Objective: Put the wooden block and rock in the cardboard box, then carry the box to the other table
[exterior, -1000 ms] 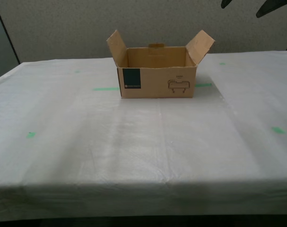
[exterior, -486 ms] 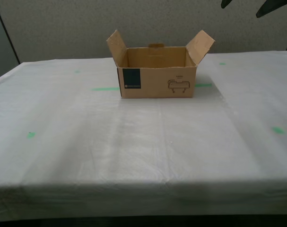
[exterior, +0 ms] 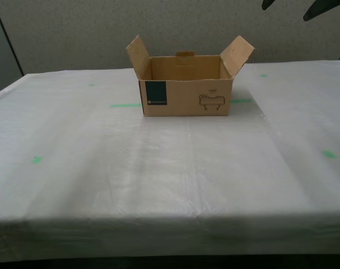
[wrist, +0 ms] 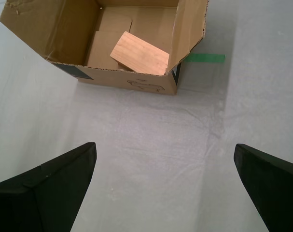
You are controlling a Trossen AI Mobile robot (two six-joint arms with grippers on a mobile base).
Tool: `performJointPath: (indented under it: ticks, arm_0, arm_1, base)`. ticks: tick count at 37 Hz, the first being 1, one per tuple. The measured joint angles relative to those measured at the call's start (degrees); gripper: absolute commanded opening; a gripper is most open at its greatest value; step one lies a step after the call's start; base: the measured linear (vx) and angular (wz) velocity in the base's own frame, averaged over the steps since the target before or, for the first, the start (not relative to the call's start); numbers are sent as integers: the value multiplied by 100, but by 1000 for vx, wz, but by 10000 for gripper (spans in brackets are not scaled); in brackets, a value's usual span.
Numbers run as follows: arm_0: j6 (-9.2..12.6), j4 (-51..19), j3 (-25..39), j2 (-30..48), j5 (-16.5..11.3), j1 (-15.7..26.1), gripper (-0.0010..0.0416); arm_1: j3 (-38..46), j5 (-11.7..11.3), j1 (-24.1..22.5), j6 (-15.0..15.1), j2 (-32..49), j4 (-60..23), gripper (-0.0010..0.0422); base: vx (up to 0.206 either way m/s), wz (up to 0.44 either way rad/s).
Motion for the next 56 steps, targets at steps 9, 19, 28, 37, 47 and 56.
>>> performJointPath:
  ticks: [9, 19, 28, 37, 47, 56]
  arm_0:
    - [0, 2, 0, -2, 0, 0, 398]
    - [0, 0, 0, -2, 0, 2, 399]
    - [0, 2, 0, -2, 0, 2, 399]
    - [0, 2, 0, -2, 0, 0, 399]
    - [0, 0, 0, 0, 0, 0, 399]
    - [0, 2, 0, -2, 0, 2, 398]
  arm_1:
    - [0, 0, 0, 2, 0, 2, 378]
    - [0, 0, 0, 2, 0, 0, 378]
    - [0, 0, 0, 2, 0, 0, 378]
    - [0, 0, 0, 2, 0, 0, 378]
    - [0, 0, 0, 2, 0, 0, 378]
    - [0, 0, 0, 2, 0, 0, 378]
  base:
    - [0, 0]
    - [0, 0]
    - [0, 0]
    - [0, 0]
    - [0, 0]
    - [0, 0]
